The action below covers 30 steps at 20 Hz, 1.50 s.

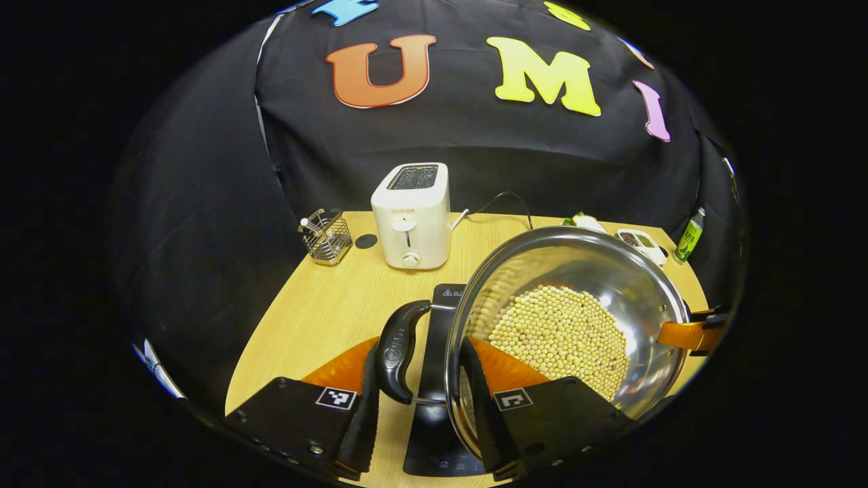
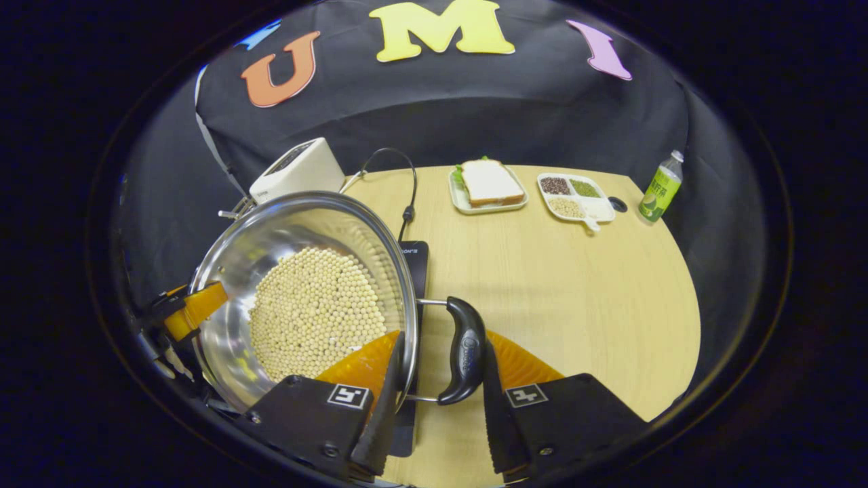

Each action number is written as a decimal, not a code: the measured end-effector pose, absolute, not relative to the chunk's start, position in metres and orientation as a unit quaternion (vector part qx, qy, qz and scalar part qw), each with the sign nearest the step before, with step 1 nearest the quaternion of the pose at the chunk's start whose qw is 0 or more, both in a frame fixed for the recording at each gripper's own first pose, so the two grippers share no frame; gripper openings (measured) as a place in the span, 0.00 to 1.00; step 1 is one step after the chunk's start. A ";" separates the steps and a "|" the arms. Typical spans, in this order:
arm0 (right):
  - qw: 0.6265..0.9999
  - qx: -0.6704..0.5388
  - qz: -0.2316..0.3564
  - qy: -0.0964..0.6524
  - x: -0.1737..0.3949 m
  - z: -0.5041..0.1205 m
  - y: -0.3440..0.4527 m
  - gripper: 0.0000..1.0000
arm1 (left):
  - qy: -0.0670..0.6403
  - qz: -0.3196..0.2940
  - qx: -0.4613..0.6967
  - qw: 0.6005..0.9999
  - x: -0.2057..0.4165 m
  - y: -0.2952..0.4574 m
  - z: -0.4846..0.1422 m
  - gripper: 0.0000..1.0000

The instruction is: First push the handle of the pot to place it horizontally, then grasp the pot with both hands and set it on the induction cooktop.

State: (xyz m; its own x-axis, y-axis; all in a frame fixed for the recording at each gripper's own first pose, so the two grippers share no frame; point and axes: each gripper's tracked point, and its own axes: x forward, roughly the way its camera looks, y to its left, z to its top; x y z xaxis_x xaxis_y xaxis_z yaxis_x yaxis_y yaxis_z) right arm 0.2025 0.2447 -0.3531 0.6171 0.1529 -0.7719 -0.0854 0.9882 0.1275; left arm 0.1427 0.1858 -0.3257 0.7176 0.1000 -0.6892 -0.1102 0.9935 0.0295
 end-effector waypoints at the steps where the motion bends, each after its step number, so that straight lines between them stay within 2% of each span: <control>1: 0.898 0.038 0.065 0.433 0.205 -0.356 0.246 0.57 | 0.375 0.057 -0.008 0.925 0.144 0.188 -0.330 0.58; 12: 0.886 0.035 0.042 0.461 0.207 -0.388 0.257 0.57 | 0.399 0.050 -0.014 0.915 0.152 0.193 -0.366 0.58; 13: 0.894 0.038 0.037 0.445 0.212 -0.381 0.256 0.57 | 0.401 0.047 -0.010 0.915 0.152 0.194 -0.368 0.59; 14: 0.893 0.021 0.041 0.449 0.211 -0.384 0.255 0.56 | 0.407 0.048 -0.017 0.912 0.153 0.192 -0.373 0.70; 15: 0.894 0.018 0.041 0.445 0.212 -0.384 0.255 0.55 | 0.410 0.048 -0.019 0.910 0.150 0.193 -0.375 0.58; 24: 0.899 0.030 0.027 0.437 0.208 -0.386 0.255 0.60 | 0.403 0.036 -0.004 0.915 0.154 0.193 -0.379 0.64; 27: 0.898 0.036 0.039 0.436 0.208 -0.388 0.253 0.64 | 0.402 0.043 0.026 0.914 0.151 0.196 -0.382 0.76; 28: 0.896 0.039 0.041 0.441 0.205 -0.390 0.253 0.73 | 0.392 0.047 0.030 0.918 0.153 0.198 -0.379 0.72; 29: 0.896 0.041 0.040 0.440 0.205 -0.389 0.250 0.75 | 0.378 0.054 0.033 0.924 0.154 0.201 -0.371 0.93; 30: 0.899 0.049 0.043 0.433 0.207 -0.386 0.249 0.84 | 0.365 0.063 0.039 0.928 0.154 0.207 -0.364 0.97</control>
